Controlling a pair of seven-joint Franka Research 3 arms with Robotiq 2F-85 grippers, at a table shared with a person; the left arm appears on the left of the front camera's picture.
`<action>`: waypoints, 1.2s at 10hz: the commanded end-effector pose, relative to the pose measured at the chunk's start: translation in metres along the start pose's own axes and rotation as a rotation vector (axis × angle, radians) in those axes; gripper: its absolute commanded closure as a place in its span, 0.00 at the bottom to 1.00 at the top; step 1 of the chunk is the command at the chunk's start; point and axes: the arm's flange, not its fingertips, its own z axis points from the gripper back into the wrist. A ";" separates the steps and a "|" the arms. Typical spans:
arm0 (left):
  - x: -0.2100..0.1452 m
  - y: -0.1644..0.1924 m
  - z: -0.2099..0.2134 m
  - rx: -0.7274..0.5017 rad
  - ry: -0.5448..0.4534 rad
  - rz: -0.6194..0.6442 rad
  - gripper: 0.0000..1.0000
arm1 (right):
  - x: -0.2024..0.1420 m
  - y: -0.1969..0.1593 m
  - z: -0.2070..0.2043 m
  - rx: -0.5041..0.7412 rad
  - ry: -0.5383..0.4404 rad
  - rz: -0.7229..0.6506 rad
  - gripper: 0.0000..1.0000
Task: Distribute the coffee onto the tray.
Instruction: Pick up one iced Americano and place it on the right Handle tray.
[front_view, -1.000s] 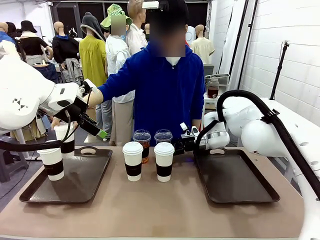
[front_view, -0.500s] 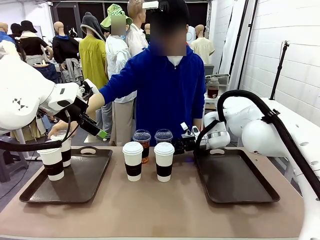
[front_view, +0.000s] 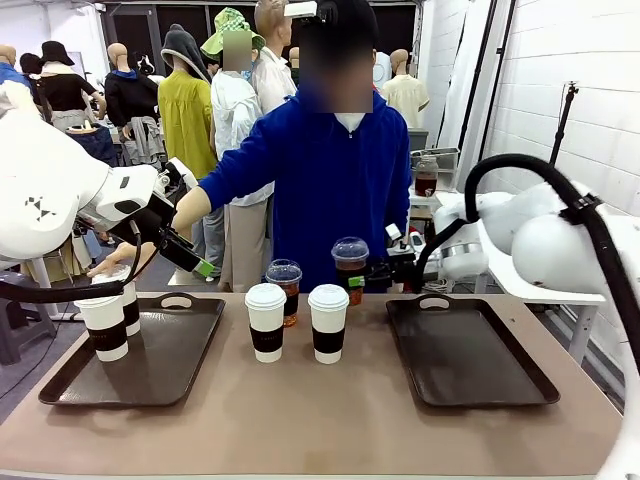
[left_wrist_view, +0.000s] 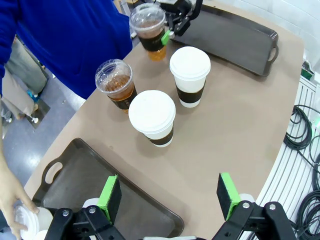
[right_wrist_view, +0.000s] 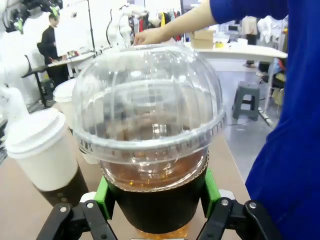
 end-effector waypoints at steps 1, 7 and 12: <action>-0.001 0.001 0.000 -0.001 -0.002 0.003 0.00 | 0.016 0.034 0.030 -0.025 -0.063 0.026 0.20; -0.001 0.001 0.000 -0.001 -0.002 0.003 0.00 | 0.015 0.125 0.095 -0.037 -0.050 0.022 0.20; -0.001 0.001 0.000 -0.001 -0.002 0.003 0.00 | -0.001 0.160 0.091 -0.012 -0.035 0.017 0.20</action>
